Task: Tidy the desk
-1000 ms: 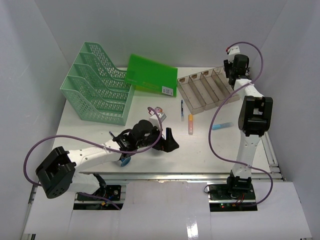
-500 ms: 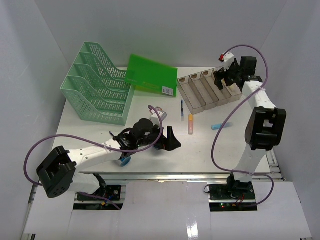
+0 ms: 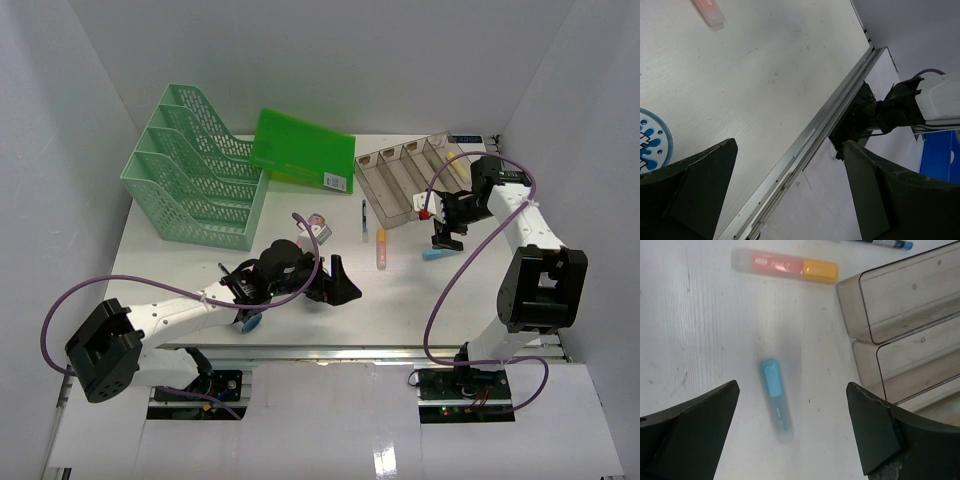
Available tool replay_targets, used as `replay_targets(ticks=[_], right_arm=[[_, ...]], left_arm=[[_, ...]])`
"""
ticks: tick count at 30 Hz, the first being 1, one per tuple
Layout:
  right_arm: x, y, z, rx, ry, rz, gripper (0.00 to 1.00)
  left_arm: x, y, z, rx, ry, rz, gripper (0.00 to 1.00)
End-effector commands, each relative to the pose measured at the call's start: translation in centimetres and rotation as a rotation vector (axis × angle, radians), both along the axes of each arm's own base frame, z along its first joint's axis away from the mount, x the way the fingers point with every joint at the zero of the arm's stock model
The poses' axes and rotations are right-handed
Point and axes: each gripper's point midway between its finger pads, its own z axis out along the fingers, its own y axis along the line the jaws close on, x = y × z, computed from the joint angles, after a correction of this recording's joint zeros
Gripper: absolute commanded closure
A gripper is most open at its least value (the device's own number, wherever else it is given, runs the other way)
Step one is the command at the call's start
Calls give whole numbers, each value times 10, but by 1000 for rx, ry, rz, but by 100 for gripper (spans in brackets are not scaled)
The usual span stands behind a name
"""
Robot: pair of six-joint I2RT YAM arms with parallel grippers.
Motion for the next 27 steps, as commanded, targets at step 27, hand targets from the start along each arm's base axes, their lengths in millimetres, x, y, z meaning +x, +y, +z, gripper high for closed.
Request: replay_targets(ticks=[27], right_arm=[[2, -43, -116, -481, 170, 149, 27]], left_arm=[[0, 6, 13, -38, -47, 19, 2]])
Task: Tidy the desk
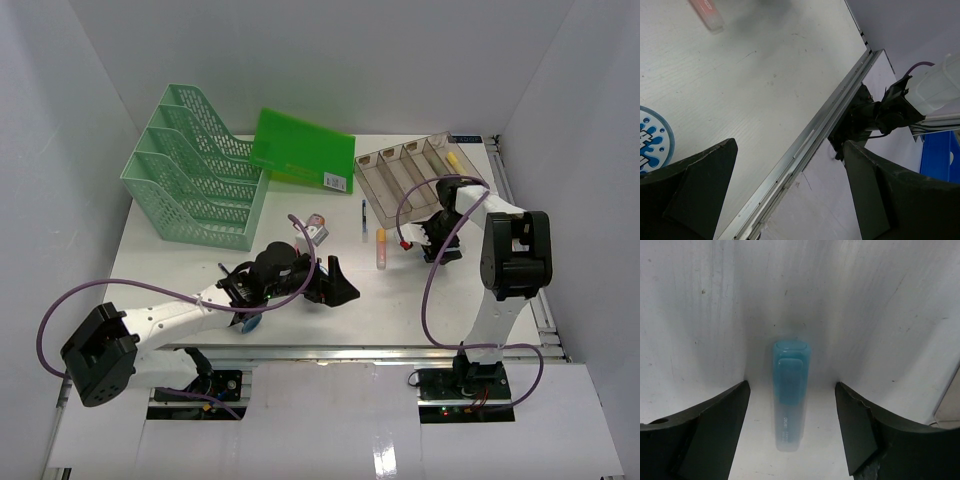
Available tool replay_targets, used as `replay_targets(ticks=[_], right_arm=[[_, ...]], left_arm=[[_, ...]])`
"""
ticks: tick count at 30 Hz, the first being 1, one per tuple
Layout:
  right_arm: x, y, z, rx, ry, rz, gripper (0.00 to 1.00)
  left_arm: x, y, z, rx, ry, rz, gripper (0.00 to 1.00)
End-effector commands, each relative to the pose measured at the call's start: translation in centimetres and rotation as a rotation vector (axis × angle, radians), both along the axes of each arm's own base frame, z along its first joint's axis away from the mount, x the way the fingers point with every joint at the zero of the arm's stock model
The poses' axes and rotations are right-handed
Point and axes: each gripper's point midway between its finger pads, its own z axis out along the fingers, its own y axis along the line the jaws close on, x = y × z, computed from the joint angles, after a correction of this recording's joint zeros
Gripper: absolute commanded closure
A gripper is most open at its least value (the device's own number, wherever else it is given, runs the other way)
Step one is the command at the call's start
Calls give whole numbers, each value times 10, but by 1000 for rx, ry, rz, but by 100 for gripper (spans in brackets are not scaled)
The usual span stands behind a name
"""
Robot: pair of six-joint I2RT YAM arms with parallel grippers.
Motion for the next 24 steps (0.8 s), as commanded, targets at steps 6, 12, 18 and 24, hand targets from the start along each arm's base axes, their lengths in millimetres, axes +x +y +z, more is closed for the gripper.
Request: replay_targets(ticks=[6, 12, 18, 24], right_arm=[[-10, -3, -12, -52, 62, -32, 45], [-25, 0, -11, -34, 82, -45, 67], [-28, 20, 22, 89, 53, -110, 84], [17, 50, 95, 346, -68, -410, 92]], left_arm=[[3, 8, 19, -33, -48, 38, 2], [2, 9, 20, -41, -45, 42, 2], [1, 8, 22, -53, -36, 43, 2], [2, 8, 23, -54, -30, 50, 2]])
